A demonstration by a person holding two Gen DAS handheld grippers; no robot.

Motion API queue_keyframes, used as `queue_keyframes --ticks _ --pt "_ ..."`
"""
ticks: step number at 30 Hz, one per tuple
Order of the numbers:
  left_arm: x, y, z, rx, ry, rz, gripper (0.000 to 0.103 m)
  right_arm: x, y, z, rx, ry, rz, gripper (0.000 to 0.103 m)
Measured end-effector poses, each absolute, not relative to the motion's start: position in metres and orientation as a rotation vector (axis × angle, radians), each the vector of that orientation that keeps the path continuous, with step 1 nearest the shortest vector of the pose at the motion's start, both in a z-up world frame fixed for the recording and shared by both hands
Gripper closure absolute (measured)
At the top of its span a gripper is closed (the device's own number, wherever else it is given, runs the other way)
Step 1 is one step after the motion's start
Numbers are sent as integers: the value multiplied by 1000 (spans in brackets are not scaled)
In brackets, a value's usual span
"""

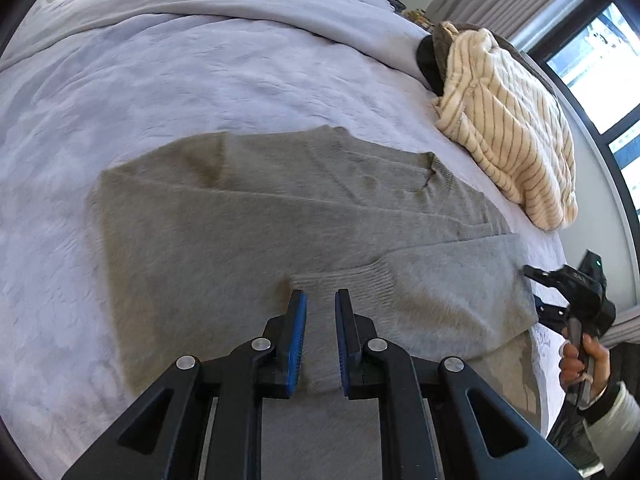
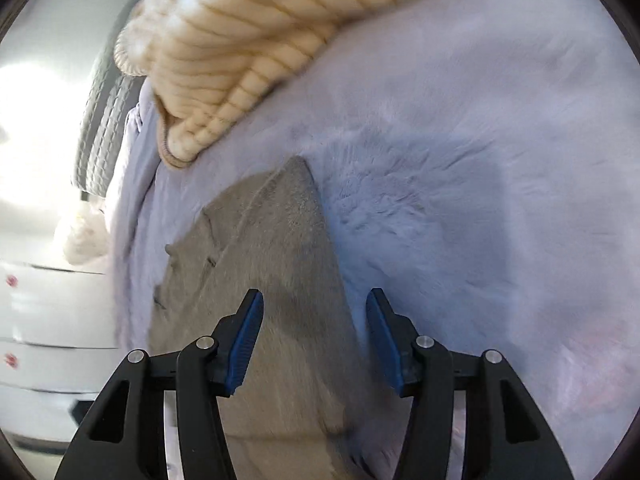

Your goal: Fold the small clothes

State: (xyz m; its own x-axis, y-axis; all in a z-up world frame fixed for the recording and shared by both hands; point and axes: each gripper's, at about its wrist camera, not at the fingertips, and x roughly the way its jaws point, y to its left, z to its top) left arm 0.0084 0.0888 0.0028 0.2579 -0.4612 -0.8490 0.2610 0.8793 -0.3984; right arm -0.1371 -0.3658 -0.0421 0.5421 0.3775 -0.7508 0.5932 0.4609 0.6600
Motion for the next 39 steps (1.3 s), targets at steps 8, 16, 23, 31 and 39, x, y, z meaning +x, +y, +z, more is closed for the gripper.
queue_keyframes --ticks 8,16,23,31,39 --pt "1 58 -27 -40 1262 -446 88 -104 -329 -1 595 1145 -209 89" --pt "-5 64 -25 10 1276 -414 87 -131 -342 -21 667 1172 -284 78" --pt "-12 68 -21 0 1294 -394 87 -157 -333 10 642 1156 -321 55" --pt "-14 72 -17 16 1301 -387 87 -174 -313 26 703 1129 -308 54" --pt "-17 77 -14 52 1293 -343 41 -153 -264 26 655 1147 -185 54"
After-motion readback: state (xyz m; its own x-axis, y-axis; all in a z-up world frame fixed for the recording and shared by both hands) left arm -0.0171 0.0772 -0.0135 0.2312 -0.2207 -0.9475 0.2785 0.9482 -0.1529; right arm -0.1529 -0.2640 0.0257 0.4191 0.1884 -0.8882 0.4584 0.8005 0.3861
